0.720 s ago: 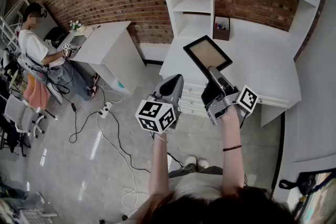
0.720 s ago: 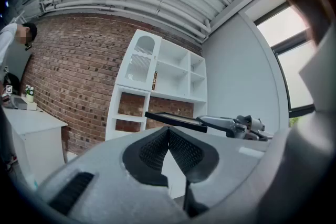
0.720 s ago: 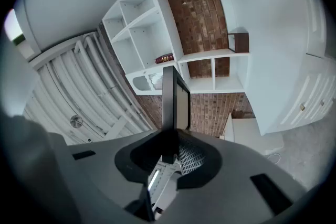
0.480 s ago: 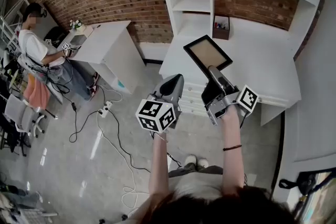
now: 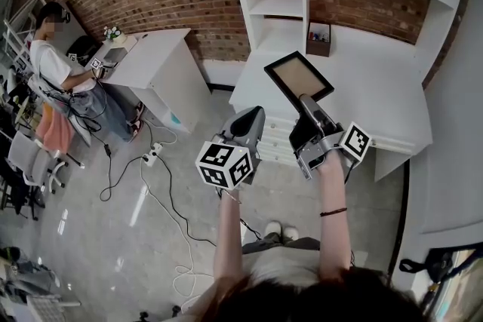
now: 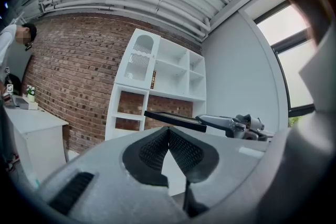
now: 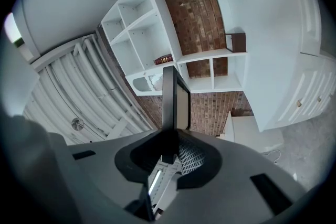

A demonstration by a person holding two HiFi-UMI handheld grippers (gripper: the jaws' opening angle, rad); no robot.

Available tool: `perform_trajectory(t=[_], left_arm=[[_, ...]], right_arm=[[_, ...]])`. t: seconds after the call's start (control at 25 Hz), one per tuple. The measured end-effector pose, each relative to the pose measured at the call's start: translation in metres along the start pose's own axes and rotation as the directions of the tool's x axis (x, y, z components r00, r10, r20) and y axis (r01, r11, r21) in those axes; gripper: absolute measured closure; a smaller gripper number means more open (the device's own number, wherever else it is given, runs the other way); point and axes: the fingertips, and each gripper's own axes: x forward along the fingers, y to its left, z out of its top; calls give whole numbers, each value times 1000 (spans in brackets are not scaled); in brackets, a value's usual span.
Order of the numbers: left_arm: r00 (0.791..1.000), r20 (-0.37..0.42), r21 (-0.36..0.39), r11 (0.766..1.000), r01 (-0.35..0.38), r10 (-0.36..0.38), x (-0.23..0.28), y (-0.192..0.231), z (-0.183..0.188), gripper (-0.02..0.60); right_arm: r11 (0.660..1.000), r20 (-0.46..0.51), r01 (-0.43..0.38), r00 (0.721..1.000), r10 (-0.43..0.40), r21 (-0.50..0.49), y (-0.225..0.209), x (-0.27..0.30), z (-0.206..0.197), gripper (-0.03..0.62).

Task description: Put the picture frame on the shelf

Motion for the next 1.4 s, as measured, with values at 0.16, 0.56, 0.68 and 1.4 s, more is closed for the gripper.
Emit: perform_trajectory(t=[0.16,0.56,0.68,1.4], left_arm=[[1000,0,5,1000,-8,8,-6,-11,-1,571],[998,-24,-12,998,-56,55,-24,-14,-7,571],[996,-35,-15,997,-79,78,-29,-8,-7,571],[993,-30,-24,993,-112,111,-17,8,-16,571]], right_arm=[[1000,-1,-2,1000,2,14,0,-8,1,523],[1000,-22,12,1000,-11,25,4,-9,-6,523],[999,-27,16,1000,-14,44,2,-4,-9,523],[998,-65,42,997,-38,49,-19,4,-6,523]])
